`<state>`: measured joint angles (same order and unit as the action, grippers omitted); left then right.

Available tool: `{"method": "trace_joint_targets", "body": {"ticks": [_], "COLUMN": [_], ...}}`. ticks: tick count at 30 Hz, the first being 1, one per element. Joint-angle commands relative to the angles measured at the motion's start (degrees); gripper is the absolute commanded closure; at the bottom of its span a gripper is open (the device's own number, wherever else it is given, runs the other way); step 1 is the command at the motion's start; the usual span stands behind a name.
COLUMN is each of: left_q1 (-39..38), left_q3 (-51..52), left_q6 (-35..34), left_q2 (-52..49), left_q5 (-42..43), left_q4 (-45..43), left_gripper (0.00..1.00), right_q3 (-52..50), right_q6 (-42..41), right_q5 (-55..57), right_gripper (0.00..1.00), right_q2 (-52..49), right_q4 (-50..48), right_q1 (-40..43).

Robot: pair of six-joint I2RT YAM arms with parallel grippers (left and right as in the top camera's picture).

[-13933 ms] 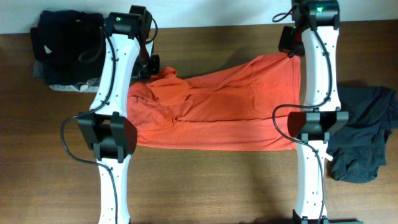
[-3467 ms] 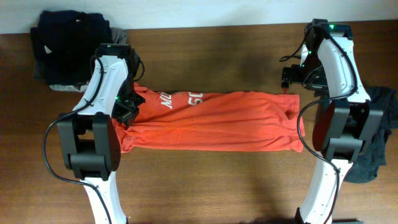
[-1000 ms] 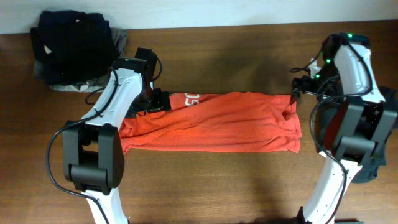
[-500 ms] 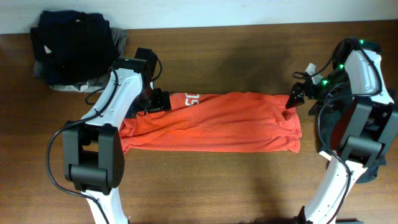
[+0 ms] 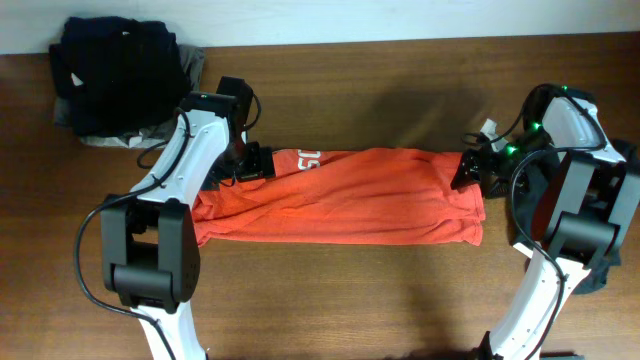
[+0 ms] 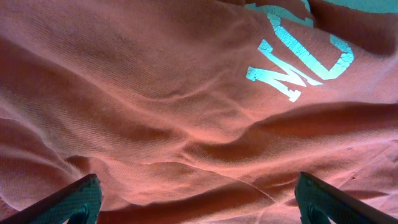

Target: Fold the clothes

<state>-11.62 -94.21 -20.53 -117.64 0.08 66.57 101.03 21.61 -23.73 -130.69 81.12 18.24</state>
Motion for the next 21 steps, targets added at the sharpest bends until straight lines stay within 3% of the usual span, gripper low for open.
{"method": "trace_joint_targets", "body": {"ticks": [1, 20, 21], "left_q1": [0.15, 0.13, 0.13], "left_q3": [0.57, 0.57, 0.57], "left_q6": [0.9, 0.87, 0.87], "left_q2": [-0.66, -0.66, -0.66], "left_q5": [0.61, 0.63, 0.63], "left_q4": [0.07, 0.04, 0.02], "left_gripper": [0.01, 0.01, 0.01], "right_q3": [-0.79, -20.92, -21.0], "right_q6": [0.87, 0.42, 0.44], "right_q5": [-1.7, -10.4, -10.36], "right_gripper": [0.01, 0.0, 0.05], "right_q2": [-0.68, -0.72, -0.72], "right_q4": [-0.11, -11.78, -11.78], "right_q1": [0.13, 0.11, 0.11]}}
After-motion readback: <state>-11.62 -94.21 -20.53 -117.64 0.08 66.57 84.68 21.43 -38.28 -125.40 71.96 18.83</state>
